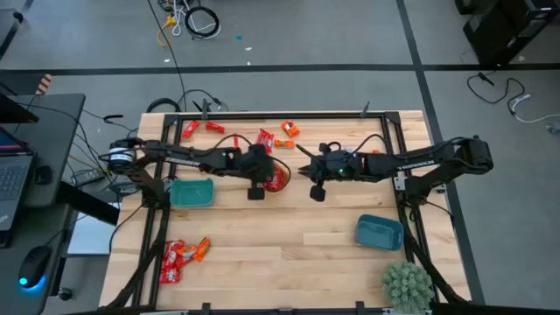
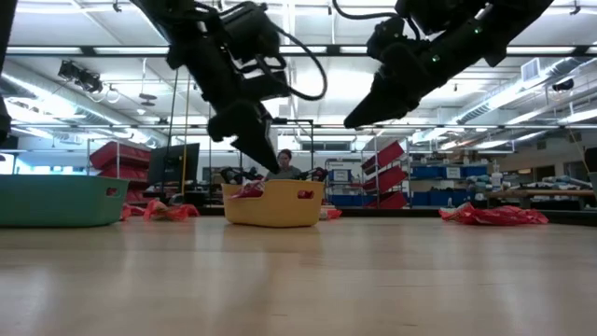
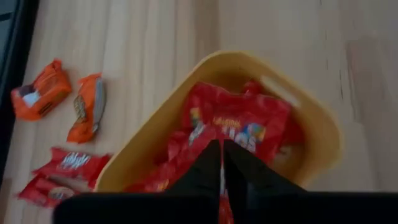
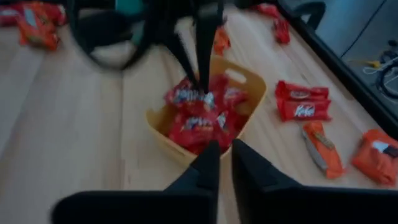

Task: Sort candy
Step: Put the red candy into the yellow bin

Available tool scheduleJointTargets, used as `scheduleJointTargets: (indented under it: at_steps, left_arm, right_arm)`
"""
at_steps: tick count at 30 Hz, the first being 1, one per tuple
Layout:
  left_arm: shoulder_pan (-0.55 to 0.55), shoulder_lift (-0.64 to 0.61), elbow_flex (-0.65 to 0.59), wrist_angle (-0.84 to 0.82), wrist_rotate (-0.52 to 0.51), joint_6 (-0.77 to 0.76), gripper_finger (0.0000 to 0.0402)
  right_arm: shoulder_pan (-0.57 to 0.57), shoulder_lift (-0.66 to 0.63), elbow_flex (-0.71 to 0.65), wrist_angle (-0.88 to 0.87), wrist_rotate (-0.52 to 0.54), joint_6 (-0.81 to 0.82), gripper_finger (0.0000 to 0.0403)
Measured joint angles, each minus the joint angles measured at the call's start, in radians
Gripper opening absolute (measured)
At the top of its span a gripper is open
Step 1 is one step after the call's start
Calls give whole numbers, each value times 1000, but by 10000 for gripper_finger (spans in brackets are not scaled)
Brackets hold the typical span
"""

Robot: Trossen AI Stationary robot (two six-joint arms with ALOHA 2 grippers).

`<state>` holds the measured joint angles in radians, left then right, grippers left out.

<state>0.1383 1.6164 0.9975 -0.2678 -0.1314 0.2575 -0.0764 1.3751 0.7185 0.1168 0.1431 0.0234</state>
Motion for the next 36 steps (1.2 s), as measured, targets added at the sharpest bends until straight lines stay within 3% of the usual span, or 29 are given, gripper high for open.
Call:
scheduleJointTargets:
  at_steps: [2,7,11,22,30,36]
  left_arm:
    - [0,-57,-39,14,7,-7,4]
    - [-1,-145,-137,8,68,-48,4]
    - [0,-132,-193,91,85,-47,2]
    - [53,-21,-193,188,27,2,1]
    - [63,-14,-193,261,6,30,0]
    - [71,-13,-193,291,7,30,0]
  right_arm:
    - [4,26,0,58,-10,-1,6]
    - [10,84,1,122,-17,-2,11]
    - [10,116,0,160,-17,0,2]
    - [9,188,2,279,-57,13,1]
    - [-31,330,5,374,194,169,0]
    - [-66,410,33,374,166,234,0]
